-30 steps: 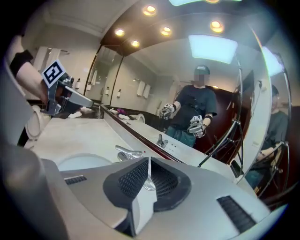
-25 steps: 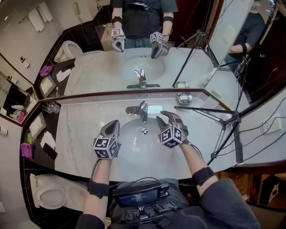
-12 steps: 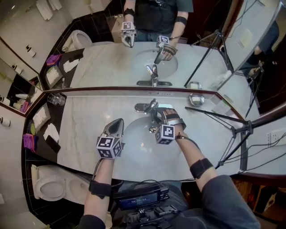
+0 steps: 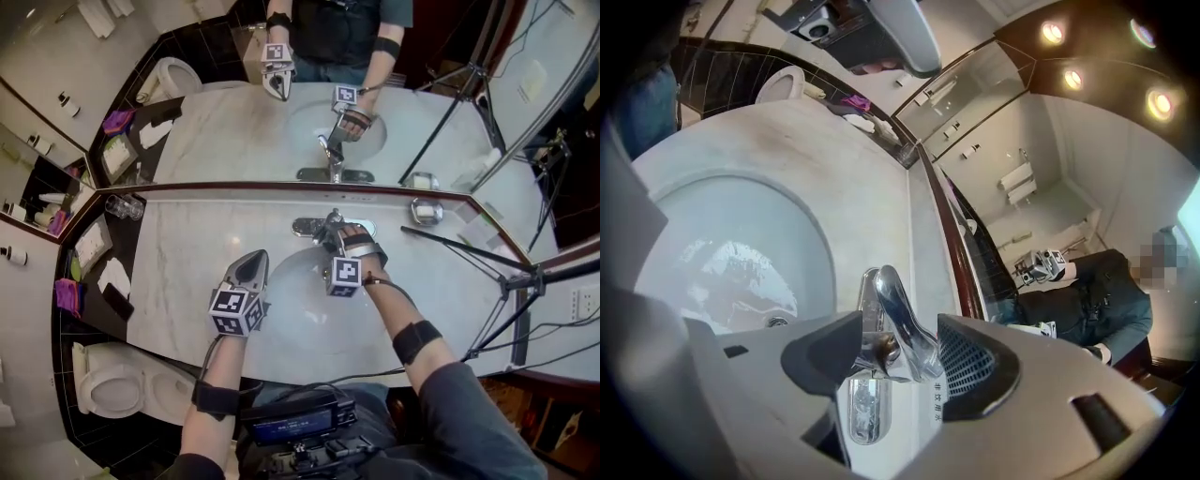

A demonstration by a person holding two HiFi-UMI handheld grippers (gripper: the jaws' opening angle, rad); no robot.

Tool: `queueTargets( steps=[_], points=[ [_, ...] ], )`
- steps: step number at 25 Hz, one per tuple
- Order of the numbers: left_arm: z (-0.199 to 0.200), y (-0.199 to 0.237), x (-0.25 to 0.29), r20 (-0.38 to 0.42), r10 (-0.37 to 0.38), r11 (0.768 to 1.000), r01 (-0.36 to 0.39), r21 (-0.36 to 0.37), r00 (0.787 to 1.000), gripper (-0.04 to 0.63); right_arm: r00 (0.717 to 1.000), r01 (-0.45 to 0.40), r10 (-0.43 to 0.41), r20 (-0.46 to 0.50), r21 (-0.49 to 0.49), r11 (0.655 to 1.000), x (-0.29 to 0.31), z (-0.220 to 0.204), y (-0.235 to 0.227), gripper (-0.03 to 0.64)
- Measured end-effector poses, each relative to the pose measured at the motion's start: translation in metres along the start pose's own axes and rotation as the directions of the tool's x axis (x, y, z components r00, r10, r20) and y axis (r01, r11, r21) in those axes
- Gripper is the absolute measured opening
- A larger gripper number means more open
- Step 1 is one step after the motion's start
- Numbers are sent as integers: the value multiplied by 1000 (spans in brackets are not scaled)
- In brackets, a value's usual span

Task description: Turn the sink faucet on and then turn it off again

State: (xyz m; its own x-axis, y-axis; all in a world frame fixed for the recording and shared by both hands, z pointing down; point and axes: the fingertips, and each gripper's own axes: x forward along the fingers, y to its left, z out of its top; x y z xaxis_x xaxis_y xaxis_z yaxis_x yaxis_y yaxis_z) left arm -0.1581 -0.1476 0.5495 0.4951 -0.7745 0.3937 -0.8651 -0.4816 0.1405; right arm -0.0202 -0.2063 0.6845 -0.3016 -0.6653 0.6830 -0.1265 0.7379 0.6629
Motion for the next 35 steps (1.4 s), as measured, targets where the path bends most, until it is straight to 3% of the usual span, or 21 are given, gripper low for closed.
queueTargets(
  steps=[8,11,19,35],
  points=[
    [-7,5,0,-14,9,1000,-9,-10,1000,-5,1000,8,-8,1,-18,1000,11,8,-9,282],
    [-9,7,-1,-16,12,1000,-12,-15,1000,-6,1000,13,-14,-12,-40,999,18,5,-10,219],
    [-10,8,0,-17,10,1000,-10,-16,1000,-6,1000,26,-26,0,-21,999,13,10,-20,197],
    [-15,9,-1,-27,11,1000,-11,-19,1000,-6,1000,-15,12,22,116,993,14,7,-25,179]
  ],
)
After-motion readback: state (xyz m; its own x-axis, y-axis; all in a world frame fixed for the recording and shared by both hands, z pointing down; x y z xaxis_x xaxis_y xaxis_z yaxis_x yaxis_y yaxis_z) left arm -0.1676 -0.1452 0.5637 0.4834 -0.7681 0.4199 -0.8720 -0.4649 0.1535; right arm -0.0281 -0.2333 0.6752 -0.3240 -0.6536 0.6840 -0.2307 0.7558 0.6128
